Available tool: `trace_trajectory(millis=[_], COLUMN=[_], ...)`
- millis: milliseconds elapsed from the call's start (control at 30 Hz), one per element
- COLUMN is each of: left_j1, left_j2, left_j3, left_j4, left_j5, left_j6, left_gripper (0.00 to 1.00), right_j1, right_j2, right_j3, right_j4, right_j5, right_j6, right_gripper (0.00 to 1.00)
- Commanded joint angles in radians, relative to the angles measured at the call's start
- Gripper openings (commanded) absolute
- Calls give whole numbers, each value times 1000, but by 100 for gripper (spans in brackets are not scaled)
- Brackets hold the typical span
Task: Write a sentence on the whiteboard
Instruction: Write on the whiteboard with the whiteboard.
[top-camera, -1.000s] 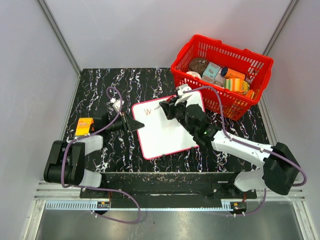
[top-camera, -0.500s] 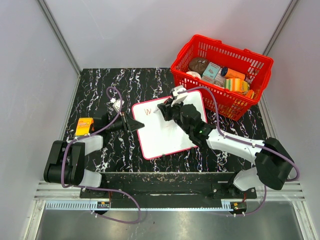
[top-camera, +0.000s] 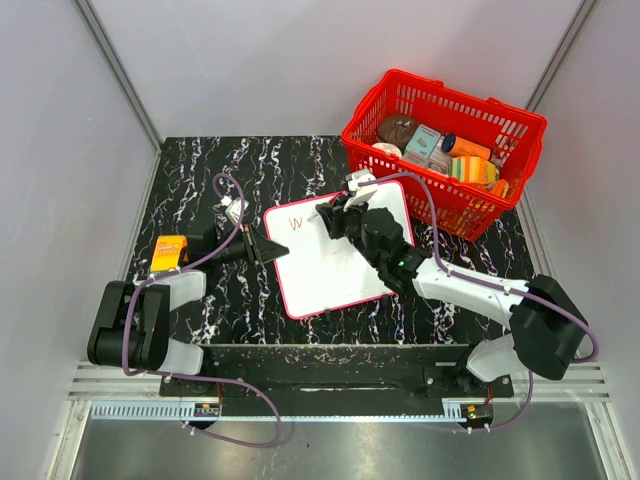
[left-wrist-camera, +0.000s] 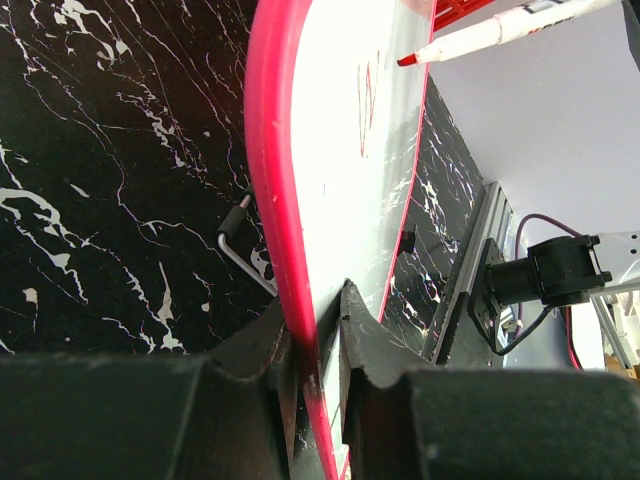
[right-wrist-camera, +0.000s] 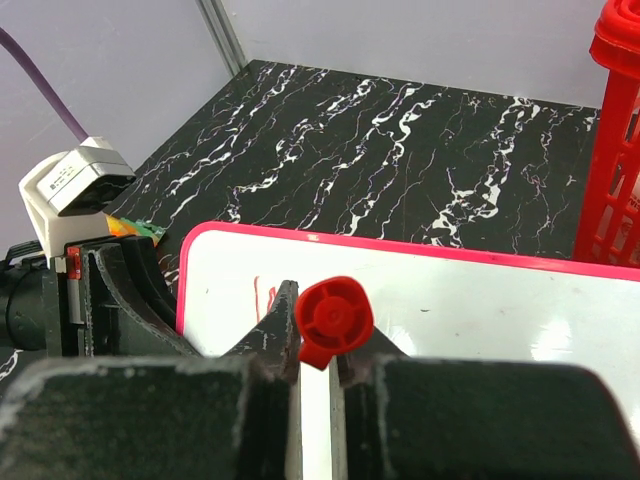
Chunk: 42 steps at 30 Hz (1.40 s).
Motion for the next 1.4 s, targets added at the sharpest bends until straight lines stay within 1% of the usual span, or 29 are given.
trace_trajectory(millis=[0,400,1000,1367], left_j1=[-22,-23,-25,-28], left_j2=[10,10,8,10], left_j3=[13,13,16,17], left_j4=[-17,-19,-23,-28], left_j5=[-119,-117,-120,-122], left_j6=[174,175,180,181], left_gripper=[0,0,0,0], right_j1=[-5,-5,-5,-5], right_j2=[19,51,16,-13], right_j3=[53,57,15,-15], right_j4=[51,52,-6,-23], right_j5=[31,2,-49,-23], right_j6=[8,21,48,45], right_gripper=[0,0,0,0])
